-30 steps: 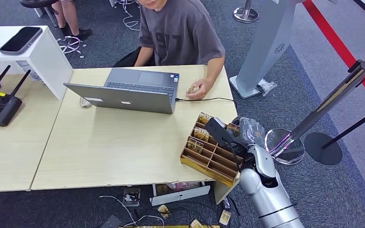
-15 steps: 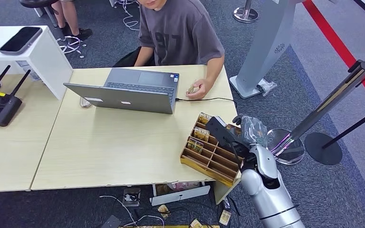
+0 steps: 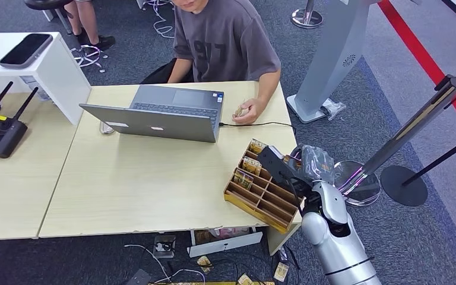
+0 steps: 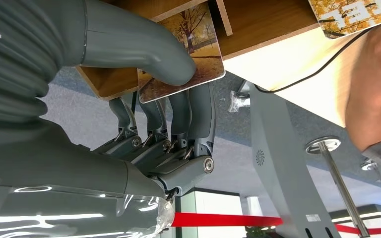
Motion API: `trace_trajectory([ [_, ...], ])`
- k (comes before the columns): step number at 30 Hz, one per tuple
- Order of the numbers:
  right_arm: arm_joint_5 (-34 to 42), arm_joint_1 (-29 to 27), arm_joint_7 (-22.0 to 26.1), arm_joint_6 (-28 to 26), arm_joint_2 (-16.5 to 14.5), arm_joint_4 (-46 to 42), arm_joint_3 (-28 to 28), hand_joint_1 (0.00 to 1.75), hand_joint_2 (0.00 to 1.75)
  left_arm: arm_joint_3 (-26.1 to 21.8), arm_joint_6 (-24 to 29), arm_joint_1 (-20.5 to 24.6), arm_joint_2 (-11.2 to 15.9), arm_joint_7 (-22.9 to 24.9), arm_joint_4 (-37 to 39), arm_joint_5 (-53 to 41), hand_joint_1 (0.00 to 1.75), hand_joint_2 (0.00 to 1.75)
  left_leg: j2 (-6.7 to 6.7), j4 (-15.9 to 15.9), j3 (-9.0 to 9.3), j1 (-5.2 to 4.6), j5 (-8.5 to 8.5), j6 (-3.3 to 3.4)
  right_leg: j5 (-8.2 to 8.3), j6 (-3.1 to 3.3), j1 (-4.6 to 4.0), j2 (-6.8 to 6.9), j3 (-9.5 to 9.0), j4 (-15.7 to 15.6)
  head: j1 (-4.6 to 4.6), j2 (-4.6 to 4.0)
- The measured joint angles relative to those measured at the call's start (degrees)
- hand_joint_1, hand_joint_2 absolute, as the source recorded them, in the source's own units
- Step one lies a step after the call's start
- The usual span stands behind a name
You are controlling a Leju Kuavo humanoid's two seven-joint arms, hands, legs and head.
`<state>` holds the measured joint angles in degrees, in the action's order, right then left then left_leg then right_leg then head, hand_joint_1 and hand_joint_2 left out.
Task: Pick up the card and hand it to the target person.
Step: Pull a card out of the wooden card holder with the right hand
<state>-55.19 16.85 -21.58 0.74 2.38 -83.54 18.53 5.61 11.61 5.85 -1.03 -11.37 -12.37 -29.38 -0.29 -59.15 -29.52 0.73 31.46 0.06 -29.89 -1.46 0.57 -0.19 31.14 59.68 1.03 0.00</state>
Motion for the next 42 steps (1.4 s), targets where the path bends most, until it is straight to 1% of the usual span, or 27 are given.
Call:
trace_trajectory([
  [8, 0.5, 0.0, 0.1, 0.1, 0.0, 0.0, 0.0, 1.35, 1.75, 0.0, 0.0, 0.0, 0.0, 0.0, 0.0, 0.0, 0.00, 0.00, 0.00, 0.0, 0.01, 0.00, 0.00, 0.00, 0.00, 0.00, 0.00, 0.00, 0.00, 0.0, 0.00, 0.00],
  [15, 0.8, 0.0, 0.2, 0.1, 0.0, 0.0, 0.0, 1.43, 1.75, 0.0, 0.0, 0.0, 0.1, 0.0, 0.0, -0.1, 0.00, 0.00, 0.01, 0.0, 0.02, 0.00, 0.00, 0.00, 0.00, 0.00, 0.00, 0.00, 0.00, 0.0, 0.00, 0.00],
  [19, 0.7, 0.0, 0.3, 0.1, 0.2, -0.5, 0.0, 1.41, 1.75, 0.0, 0.0, 0.0, 0.2, 0.0, 0.0, -0.1, 0.00, 0.00, 0.01, 0.0, 0.01, 0.00, 0.00, 0.00, 0.00, 0.00, 0.00, 0.00, 0.00, 0.0, 0.00, 0.00],
  [24, 0.0, 0.1, 0.0, 0.6, 0.5, -2.2, 0.0, 1.44, 1.75, 0.0, 0.0, 0.0, 0.2, -0.2, 0.0, -0.2, 0.00, 0.00, 0.01, 0.0, 0.00, 0.00, 0.00, 0.00, 0.00, 0.00, 0.00, 0.00, 0.00, 0.0, -0.01, 0.00],
  [42, 0.6, 0.2, -0.1, 1.8, 1.8, -7.0, 0.0, 1.45, 1.75, 0.0, 0.1, 0.0, 0.3, -0.6, 0.0, -0.4, 0.00, 0.00, 0.00, 0.0, -0.02, 0.00, 0.00, 0.00, 0.00, 0.00, 0.00, 0.01, 0.01, 0.0, -0.01, 0.00],
])
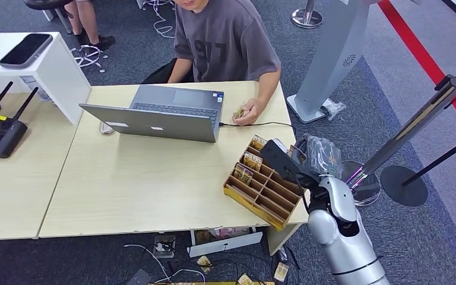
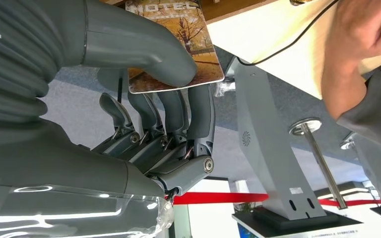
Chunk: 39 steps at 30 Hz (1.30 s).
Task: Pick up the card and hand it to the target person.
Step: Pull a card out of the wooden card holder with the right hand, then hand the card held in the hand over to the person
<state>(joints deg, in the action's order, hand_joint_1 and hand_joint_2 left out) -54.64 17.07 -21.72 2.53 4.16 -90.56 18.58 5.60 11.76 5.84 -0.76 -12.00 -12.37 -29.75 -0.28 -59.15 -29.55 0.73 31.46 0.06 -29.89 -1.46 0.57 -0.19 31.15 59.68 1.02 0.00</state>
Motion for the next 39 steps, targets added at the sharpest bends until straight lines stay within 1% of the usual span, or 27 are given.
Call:
trace_trajectory([
  [4, 1.1, 0.8, -0.2, 0.7, 0.5, -1.3, 0.0, 1.41, 1.75, 0.0, 0.0, 0.0, 0.0, 0.0, 0.0, -0.1, 0.00, 0.00, 0.00, 0.0, -0.01, 0.00, 0.00, 0.00, 0.00, 0.00, 0.00, 0.00, 0.00, 0.0, 0.01, 0.00],
  [8, 2.0, 2.9, -0.9, 1.7, 1.2, -3.3, 0.0, 1.37, 1.75, 0.0, 0.0, 0.0, 0.0, 0.0, 0.0, -0.4, 0.00, 0.00, 0.00, 0.0, -0.01, 0.00, 0.00, 0.00, 0.00, 0.00, 0.01, -0.01, 0.01, 0.0, 0.01, 0.00],
  [15, 2.4, 7.7, -1.7, 2.6, 1.9, -5.3, -0.3, 1.40, 1.75, 0.0, -0.1, 0.0, 0.0, 0.0, 0.0, -1.1, 0.00, 0.00, 0.00, 0.0, 0.00, 0.00, 0.00, 0.00, 0.00, 0.00, 0.00, -0.01, 0.01, 0.0, 0.00, 0.00],
  [19, 2.3, 10.6, -1.9, 2.9, 2.0, -5.4, -0.4, 1.43, 1.75, 0.0, -0.3, 0.0, 0.0, 0.4, 0.0, -1.5, 0.00, 0.00, 0.00, 0.0, -0.01, 0.00, 0.00, 0.00, 0.00, 0.00, 0.00, -0.01, 0.01, 0.0, 0.01, 0.00],
  [22, 2.2, 12.9, -1.8, 2.8, 1.9, -5.0, -0.4, 1.42, 1.75, 0.0, -0.6, 0.1, 0.0, 0.8, 0.0, -2.0, 0.00, 0.00, 0.00, 0.0, -0.03, 0.00, 0.00, 0.00, 0.00, 0.00, 0.00, -0.01, 0.00, 0.0, 0.01, 0.00],
  [26, 2.2, 15.6, -0.9, 1.6, 1.6, -2.5, -0.4, 1.42, 1.75, 0.0, -1.1, 0.3, -0.1, 1.1, 0.0, -2.4, 0.00, 0.00, -0.01, 0.0, -0.07, 0.00, 0.00, 0.00, 0.00, 0.00, 0.00, 0.00, 0.00, 0.0, 0.01, 0.00],
  [32, -0.2, 20.2, 1.4, -2.9, -0.3, 6.7, -0.2, 1.41, 1.75, 0.1, -1.7, 1.0, -0.6, 1.6, -0.1, -3.2, 0.00, 0.00, -0.03, 0.0, -0.08, 0.00, -0.01, 0.01, 0.00, 0.00, 0.00, 0.02, 0.00, 0.0, 0.01, 0.00],
  [39, -0.7, 21.9, 1.8, -3.7, -1.9, 13.1, -0.2, 1.38, 1.75, 0.1, -1.9, 1.2, -1.0, 1.6, -0.2, -3.2, 0.00, 0.00, -0.04, 0.0, -0.09, 0.00, -0.01, 0.01, 0.00, 0.00, 0.00, 0.02, 0.02, 0.0, 0.01, 0.00],
])
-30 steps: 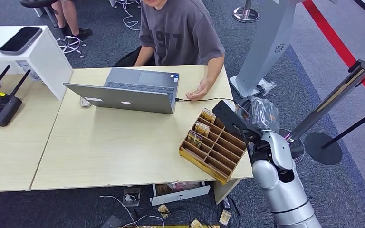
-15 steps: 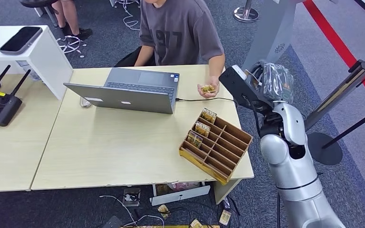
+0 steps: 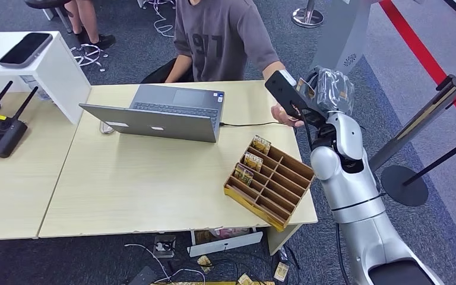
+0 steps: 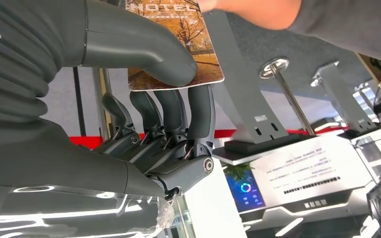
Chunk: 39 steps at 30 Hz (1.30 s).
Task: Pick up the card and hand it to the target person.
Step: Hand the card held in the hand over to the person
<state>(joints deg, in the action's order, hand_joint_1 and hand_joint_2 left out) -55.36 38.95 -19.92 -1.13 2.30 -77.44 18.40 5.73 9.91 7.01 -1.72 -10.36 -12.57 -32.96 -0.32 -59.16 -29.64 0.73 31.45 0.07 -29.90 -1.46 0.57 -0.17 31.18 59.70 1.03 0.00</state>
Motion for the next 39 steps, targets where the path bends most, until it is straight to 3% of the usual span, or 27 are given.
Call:
trace_trajectory([
  [6, -1.0, 1.4, 0.4, -0.8, -0.8, 4.1, 0.0, 1.42, 1.75, 0.0, -0.1, 0.1, -0.1, 0.0, 0.0, -0.3, 0.00, 0.00, 0.00, 0.0, -0.01, 0.00, 0.00, 0.00, 0.00, 0.00, 0.00, 0.00, 0.01, 0.0, -0.01, 0.00],
  [10, -2.9, 2.9, 2.5, -4.5, -1.7, 10.3, 0.0, 1.35, 1.75, 0.1, -0.3, 0.5, -0.5, 0.2, 0.0, -0.8, 0.00, 0.00, 0.00, 0.0, 0.00, 0.00, 0.00, 0.00, 0.00, 0.00, 0.00, 0.00, 0.01, 0.0, 0.00, 0.00],
  [11, -3.2, 3.3, 3.0, -5.4, -2.0, 12.1, 0.0, 1.20, 1.75, 0.2, -0.3, 0.6, -0.6, 0.2, 0.0, -0.8, 0.00, 0.00, 0.00, 0.0, 0.01, 0.00, 0.00, 0.00, 0.00, 0.00, 0.00, 0.00, 0.01, 0.0, -0.01, 0.00],
  [14, -3.9, 3.7, 3.9, -6.9, -2.5, 16.1, 0.0, 0.35, 1.75, 0.4, -0.3, 0.8, -0.7, 0.3, 0.0, -0.9, 0.00, 0.00, 0.00, 0.0, 0.01, 0.00, -0.01, 0.00, 0.00, 0.00, 0.00, 0.00, 0.02, 0.0, -0.01, 0.00],
  [15, -4.1, 3.6, 4.1, -7.1, -2.6, 16.9, 0.0, 0.15, 1.75, 0.4, -0.3, 0.8, -0.8, 0.3, 0.0, -1.0, 0.00, 0.00, 0.00, 0.0, 0.00, 0.00, 0.00, 0.00, 0.00, 0.00, 0.00, 0.00, 0.02, 0.0, -0.01, 0.00],
  [17, -4.3, 3.5, 4.6, -7.4, -2.7, 17.9, 0.0, 0.00, 1.75, 0.4, -0.3, 0.9, -0.9, 0.3, 0.0, -1.0, 0.00, 0.00, 0.00, 0.0, 0.00, 0.00, 0.00, 0.00, 0.00, 0.00, 0.00, -0.01, 0.04, 0.0, -0.01, 0.00],
  [32, -0.6, -1.2, 8.6, -8.6, -3.6, 19.4, 0.0, 0.00, 1.75, 0.4, 0.2, 1.0, -1.0, 0.1, 0.0, -0.6, 0.00, 0.00, 0.01, 0.0, 0.01, 0.00, 0.00, 0.00, 0.00, 0.00, 0.00, -0.01, 0.05, 0.0, -0.01, 0.00],
  [39, 1.4, -4.8, 9.3, -11.2, -4.1, 15.8, 0.0, 0.00, 1.75, 0.4, 0.2, 0.9, -1.0, 0.0, 0.0, 0.4, 0.00, 0.00, 0.01, 0.0, 0.01, 0.00, 0.01, 0.00, 0.00, 0.00, 0.00, -0.02, 0.06, 0.0, -0.01, 0.00],
])
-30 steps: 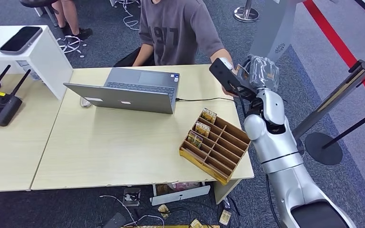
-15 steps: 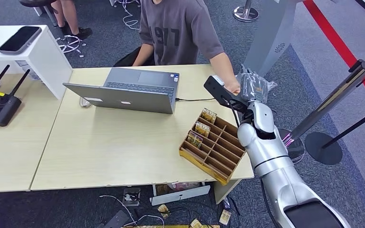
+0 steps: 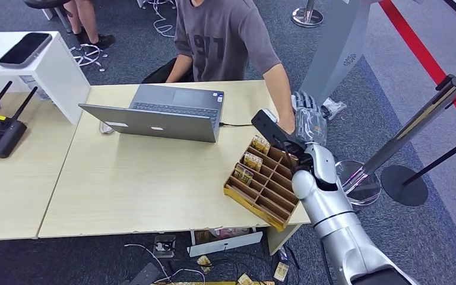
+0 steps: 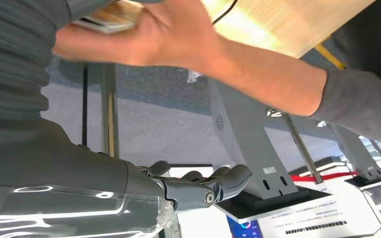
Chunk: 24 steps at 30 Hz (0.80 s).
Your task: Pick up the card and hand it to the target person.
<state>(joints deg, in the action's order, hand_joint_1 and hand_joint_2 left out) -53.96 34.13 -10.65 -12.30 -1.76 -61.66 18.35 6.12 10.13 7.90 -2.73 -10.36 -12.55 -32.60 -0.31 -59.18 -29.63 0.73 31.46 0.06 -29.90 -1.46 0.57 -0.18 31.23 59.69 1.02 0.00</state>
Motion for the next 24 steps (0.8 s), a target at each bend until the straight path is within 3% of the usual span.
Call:
trace_trajectory([
  [8, 6.7, -7.1, 4.5, -9.0, -0.1, -11.2, -1.9, 0.00, 1.75, 0.0, -2.5, 0.1, 0.5, 0.7, 0.0, 1.1, 0.00, 0.00, 0.04, 0.0, 0.02, 0.00, 0.00, 0.00, 0.00, 0.00, 0.00, 0.00, 0.01, 0.0, 0.01, 0.00],
  [13, 9.0, -11.4, 4.8, -9.3, 0.0, -19.5, -3.1, 0.00, 1.75, 0.0, -2.0, 0.0, 0.7, 0.6, 0.0, 1.4, 0.00, 0.00, 0.07, 0.0, 0.03, 0.00, 0.01, 0.00, 0.00, 0.00, 0.00, -0.02, 0.02, 0.0, 0.01, 0.00],
  [24, 14.0, -16.0, 6.0, -11.4, 0.1, -29.0, -4.5, 0.00, 1.75, 0.0, -1.5, -0.1, 0.9, 0.1, 0.0, 2.3, 0.00, 0.00, 0.06, 0.0, 0.05, 0.00, 0.01, 0.00, 0.00, 0.00, 0.00, -0.03, 0.00, 0.0, 0.01, 0.00],
])
